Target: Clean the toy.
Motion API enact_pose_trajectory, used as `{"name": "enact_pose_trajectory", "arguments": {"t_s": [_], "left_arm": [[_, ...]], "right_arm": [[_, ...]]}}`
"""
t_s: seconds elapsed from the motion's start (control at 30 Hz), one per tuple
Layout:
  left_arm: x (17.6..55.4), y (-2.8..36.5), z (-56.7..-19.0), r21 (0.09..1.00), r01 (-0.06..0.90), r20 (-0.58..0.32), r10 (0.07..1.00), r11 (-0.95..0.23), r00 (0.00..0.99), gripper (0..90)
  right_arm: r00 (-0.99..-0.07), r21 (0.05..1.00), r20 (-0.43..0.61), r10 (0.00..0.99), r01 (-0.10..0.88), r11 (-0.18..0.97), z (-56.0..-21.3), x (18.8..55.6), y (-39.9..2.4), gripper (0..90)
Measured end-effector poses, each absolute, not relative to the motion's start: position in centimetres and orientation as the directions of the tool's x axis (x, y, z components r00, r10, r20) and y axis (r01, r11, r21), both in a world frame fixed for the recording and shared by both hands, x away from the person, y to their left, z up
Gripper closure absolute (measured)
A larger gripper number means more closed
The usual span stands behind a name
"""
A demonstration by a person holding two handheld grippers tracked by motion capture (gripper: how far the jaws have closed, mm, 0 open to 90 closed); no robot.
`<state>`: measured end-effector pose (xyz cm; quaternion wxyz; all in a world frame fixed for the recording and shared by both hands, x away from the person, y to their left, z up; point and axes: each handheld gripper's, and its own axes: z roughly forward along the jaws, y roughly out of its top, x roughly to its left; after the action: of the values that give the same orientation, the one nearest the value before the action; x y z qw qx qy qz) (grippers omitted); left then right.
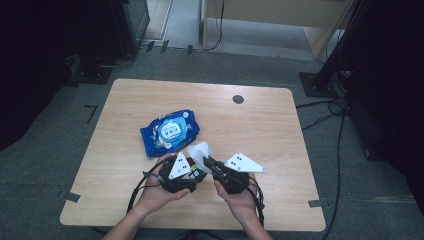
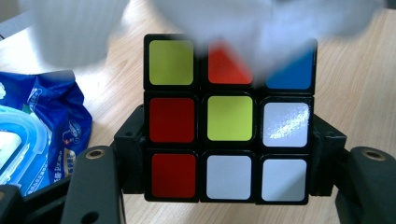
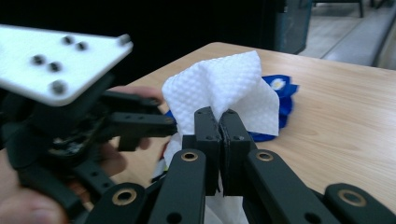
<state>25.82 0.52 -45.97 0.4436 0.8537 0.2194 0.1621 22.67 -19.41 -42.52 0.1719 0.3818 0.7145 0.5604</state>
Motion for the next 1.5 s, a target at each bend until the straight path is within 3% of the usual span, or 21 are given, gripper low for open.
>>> {"name": "enact_pose_trajectory", "arguments": {"t_s": [0.3, 0.43, 0.57, 0.77, 0.83, 0.93, 0.97, 1.03, 1.1, 1.13, 1.17, 1.23, 1.27, 1.3, 1.43, 1.5], "left_arm": [[25.6, 0.6, -45.7, 0.836, 0.217, 0.091, 0.517, -0.504, 0.851, 34.1], [25.6, 0.8, -45.4, 0.843, 0.219, 0.081, 0.518, -0.492, 0.852, 34.1], [25.7, 1.2, -44.9, 0.863, 0.23, 0.045, 0.522, -0.45, 0.852, 34.1], [26.8, 2.5, -44.8, 0.862, 0.295, -0.024, 0.547, -0.413, 0.837, 34.0], [27.3, 3.0, -44.8, 0.858, 0.325, -0.052, 0.562, -0.398, 0.826, 34.0], [27.9, 3.8, -44.8, 0.854, 0.357, -0.08, 0.581, -0.379, 0.81, 34.0], [28.0, 3.9, -44.8, 0.855, 0.361, -0.084, 0.586, -0.374, 0.806, 34.0], [28.5, 4.3, -44.6, 0.855, 0.374, -0.1, 0.595, -0.358, 0.798, 33.9], [28.9, 4.4, -44.5, 0.854, 0.384, -0.111, 0.597, -0.352, 0.794, 34.0], [29.2, 4.4, -44.4, 0.85, 0.392, -0.12, 0.596, -0.351, 0.794, 34.0], [29.6, 4.4, -44.3, 0.848, 0.402, -0.132, 0.596, -0.346, 0.792, 34.0], [30.1, 4.3, -44.0, 0.844, 0.41, -0.143, 0.593, -0.345, 0.793, 33.9], [30.3, 4.3, -43.8, 0.843, 0.413, -0.148, 0.591, -0.343, 0.793, 33.9], [30.6, 4.3, -43.6, 0.843, 0.416, -0.154, 0.589, -0.34, 0.794, 34.0], [31.0, 4.4, -43.3, 0.84, 0.437, -0.192, 0.577, -0.321, 0.794, 33.9], [31.0, 4.3, -43.3, 0.834, 0.452, -0.21, 0.576, -0.317, 0.79, 33.9]], "right_arm": [[-0.605, 0.91, 0.238, 0.76, 0.412, 0.042, -44.6, 23.9, -20.3, 88.5], [-0.568, 0.904, 0.204, 0.798, 0.423, 0.07, -45.6, 24.5, -20.9, 88.6], [-0.522, 0.888, 0.128, 0.843, 0.439, 0.138, -47.5, 25.3, -21.3, 88.5], [-0.406, 0.87, 0.157, 0.9, 0.489, 0.068, -48.5, 26.9, -24.7, 88.0], [-0.361, 0.868, 0.154, 0.92, 0.495, 0.048, -48.4, 27.4, -26.5, 85.0], [-0.3, 0.86, 0.149, 0.942, 0.51, 0.026, -48.8, 27.9, -28.9, 71.5], [-0.324, 0.866, 0.187, 0.927, 0.5, 0.0, -49.0, 28.1, -30.3, 63.2], [-0.344, 0.877, 0.189, 0.92, 0.481, 0.0, -48.9, 28.0, -30.5, 59.3], [-0.474, 0.925, 0.183, 0.861, 0.38, 0.012, -48.4, 27.6, -30.0, 47.3], [-0.474, 0.925, 0.183, 0.861, 0.38, 0.012, -48.4, 27.6, -30.0, 47.3], [-0.574, 0.952, 0.153, 0.805, 0.305, 0.036, -48.2, 27.3, -28.6, 40.9], [-0.638, 0.961, 0.096, 0.764, 0.259, 0.095, -48.1, 27.0, -27.2, 35.6], [-0.638, 0.961, 0.096, 0.764, 0.259, 0.095, -48.1, 27.0, -27.2, 35.6], [-0.679, 0.967, -0.011, 0.734, 0.18, 0.181, -48.3, 26.6, -25.5, 30.6], [-0.724, 0.971, -0.084, 0.684, 0.096, 0.221, -48.5, 25.9, -23.5, 25.7], [-0.744, 0.968, -0.165, 0.648, 0.003, 0.249, -48.6, 25.4, -21.8, 23.5]]}}
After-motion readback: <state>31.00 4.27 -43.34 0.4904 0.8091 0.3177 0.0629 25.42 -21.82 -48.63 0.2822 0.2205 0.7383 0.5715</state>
